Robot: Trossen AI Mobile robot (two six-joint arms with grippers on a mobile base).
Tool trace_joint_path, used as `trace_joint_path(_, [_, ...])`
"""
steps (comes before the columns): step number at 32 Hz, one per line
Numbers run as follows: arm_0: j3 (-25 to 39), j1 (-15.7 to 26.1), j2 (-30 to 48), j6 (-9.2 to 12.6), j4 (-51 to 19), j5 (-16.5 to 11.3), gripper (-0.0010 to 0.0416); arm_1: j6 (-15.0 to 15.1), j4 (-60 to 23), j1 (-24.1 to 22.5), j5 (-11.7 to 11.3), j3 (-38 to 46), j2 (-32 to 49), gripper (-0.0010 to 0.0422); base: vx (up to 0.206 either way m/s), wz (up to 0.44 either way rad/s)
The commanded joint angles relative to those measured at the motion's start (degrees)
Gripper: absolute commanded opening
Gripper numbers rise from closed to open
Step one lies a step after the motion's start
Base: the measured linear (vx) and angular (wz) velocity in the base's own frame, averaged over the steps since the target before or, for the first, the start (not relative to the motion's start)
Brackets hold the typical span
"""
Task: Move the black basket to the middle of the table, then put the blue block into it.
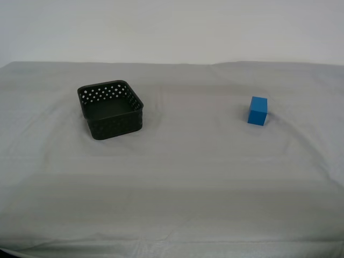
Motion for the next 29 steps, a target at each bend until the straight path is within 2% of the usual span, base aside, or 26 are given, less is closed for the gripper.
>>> trace_joint_path(1, [0.0, 0.0, 0.0, 0.0, -2.9, 0.1, 0.0000, 0.1, 0.2, 0.0, 0.1, 0.0, 0.0, 0.0000, 0.000, 0.000])
trace_joint_path(19, [0.0, 0.0, 0.0, 0.1, -3.0, 0.0, 0.0001, -0.3, -1.8, 0.0, 0.4, 0.0, 0.0, 0.0000, 0.000, 0.000])
trace_joint_path(23, [0.0, 0.1, 0.0, 0.9, -3.2, 0.0, 0.0001, -3.3, -10.8, 0.0, 0.4, 0.9, 0.2, 0.0000, 0.000, 0.000])
trace_joint_path(27, [0.0, 0.1, 0.0, 1.5, -3.9, 0.0, 0.0000, -4.0, -22.4, 0.0, 0.4, 3.1, 1.9, 0.0000, 0.000, 0.000])
trace_joint_path(29, [0.0, 0.2, 0.0, 1.6, -4.5, 0.0, 0.0001, -5.7, -26.9, 0.0, 0.4, 4.4, 3.6, 0.0000, 0.000, 0.000])
